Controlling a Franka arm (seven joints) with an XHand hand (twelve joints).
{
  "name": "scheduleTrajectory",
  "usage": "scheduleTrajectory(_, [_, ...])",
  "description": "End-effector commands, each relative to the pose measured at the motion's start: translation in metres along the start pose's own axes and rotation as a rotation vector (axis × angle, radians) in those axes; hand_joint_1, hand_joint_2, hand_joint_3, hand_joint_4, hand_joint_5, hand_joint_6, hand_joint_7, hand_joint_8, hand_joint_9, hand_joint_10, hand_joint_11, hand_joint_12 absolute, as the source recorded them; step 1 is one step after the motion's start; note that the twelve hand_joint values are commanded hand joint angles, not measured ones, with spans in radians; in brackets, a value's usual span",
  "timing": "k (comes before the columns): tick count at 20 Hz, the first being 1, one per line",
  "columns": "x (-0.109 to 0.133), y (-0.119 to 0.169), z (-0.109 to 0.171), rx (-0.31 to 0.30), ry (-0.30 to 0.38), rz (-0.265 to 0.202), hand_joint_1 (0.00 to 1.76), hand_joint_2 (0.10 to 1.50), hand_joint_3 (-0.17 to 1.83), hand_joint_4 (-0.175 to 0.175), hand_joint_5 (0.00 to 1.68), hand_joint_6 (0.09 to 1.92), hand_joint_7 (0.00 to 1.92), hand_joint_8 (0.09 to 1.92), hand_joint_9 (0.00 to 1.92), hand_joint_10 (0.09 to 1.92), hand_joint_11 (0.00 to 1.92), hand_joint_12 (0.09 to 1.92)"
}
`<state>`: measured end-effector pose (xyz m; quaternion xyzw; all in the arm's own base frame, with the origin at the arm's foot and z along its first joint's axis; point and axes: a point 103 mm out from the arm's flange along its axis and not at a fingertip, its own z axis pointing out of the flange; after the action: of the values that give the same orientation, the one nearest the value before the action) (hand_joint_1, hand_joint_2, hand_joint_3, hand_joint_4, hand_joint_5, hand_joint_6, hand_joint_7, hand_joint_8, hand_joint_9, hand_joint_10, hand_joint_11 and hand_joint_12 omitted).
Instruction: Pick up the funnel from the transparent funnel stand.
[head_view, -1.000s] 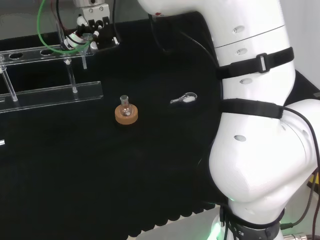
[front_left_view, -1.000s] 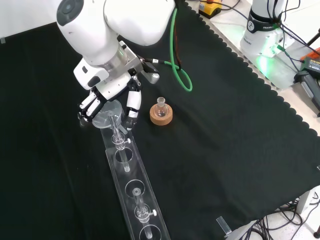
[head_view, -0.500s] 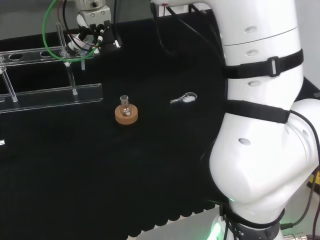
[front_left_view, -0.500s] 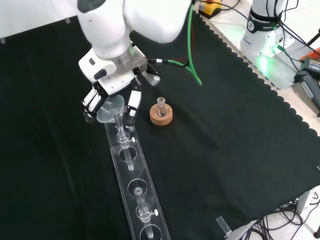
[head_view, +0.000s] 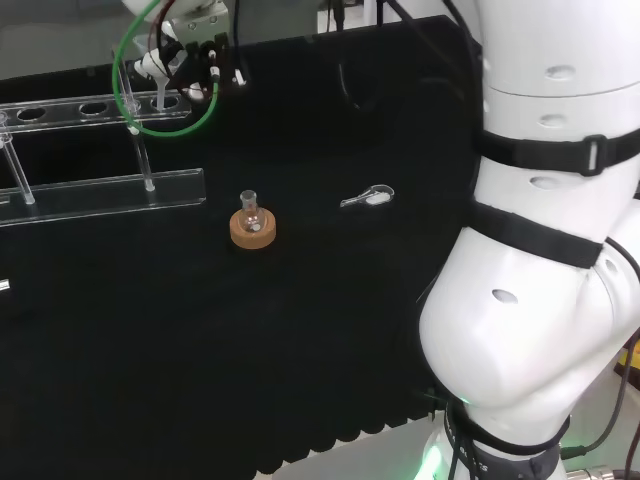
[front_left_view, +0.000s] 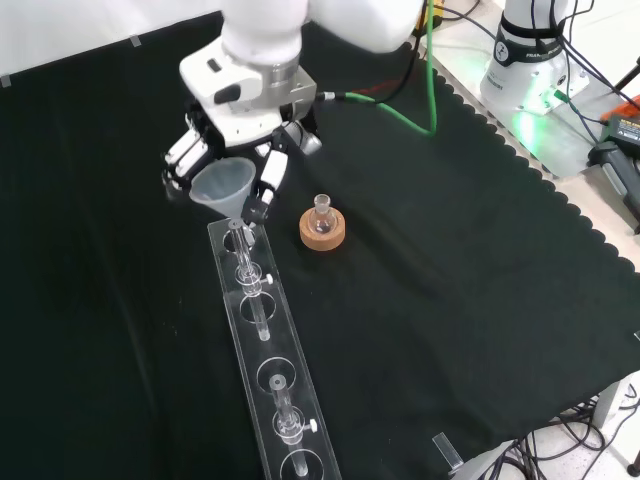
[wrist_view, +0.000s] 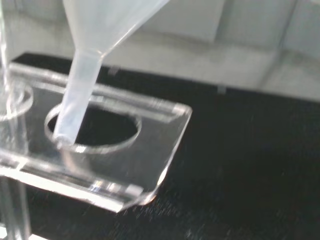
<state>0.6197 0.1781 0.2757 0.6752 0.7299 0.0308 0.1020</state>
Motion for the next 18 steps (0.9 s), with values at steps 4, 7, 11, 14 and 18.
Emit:
scheduleTrajectory(4, [-0.061,-0.036,-0.107,-0.277,-0.094,-0.001,1.01,0.89,0.03,-0.175,1.15,0.68,1.22,1.1,1.92,0.52,1.92,0.81])
scheduleTrajectory(7, [-0.08,-0.061,-0.122,-0.281,-0.059,-0.002,1.01,0.89,0.03,-0.175,1.16,0.67,1.24,1.09,1.92,0.52,1.92,0.81])
scheduleTrajectory(11, [-0.093,-0.095,-0.118,-0.232,-0.008,-0.047,1.02,0.89,0.03,-0.175,1.18,0.66,1.26,1.07,1.92,0.53,1.92,0.82])
scheduleTrajectory(14, [-0.1,-0.115,-0.11,-0.207,0.033,-0.112,1.02,0.89,0.03,-0.175,1.18,0.66,1.26,1.07,1.92,0.54,1.92,0.82])
scheduleTrajectory(18, [-0.118,-0.145,-0.101,-0.209,0.05,-0.194,1.02,0.89,0.03,-0.175,1.19,0.65,1.27,1.07,1.92,0.56,1.92,0.84])
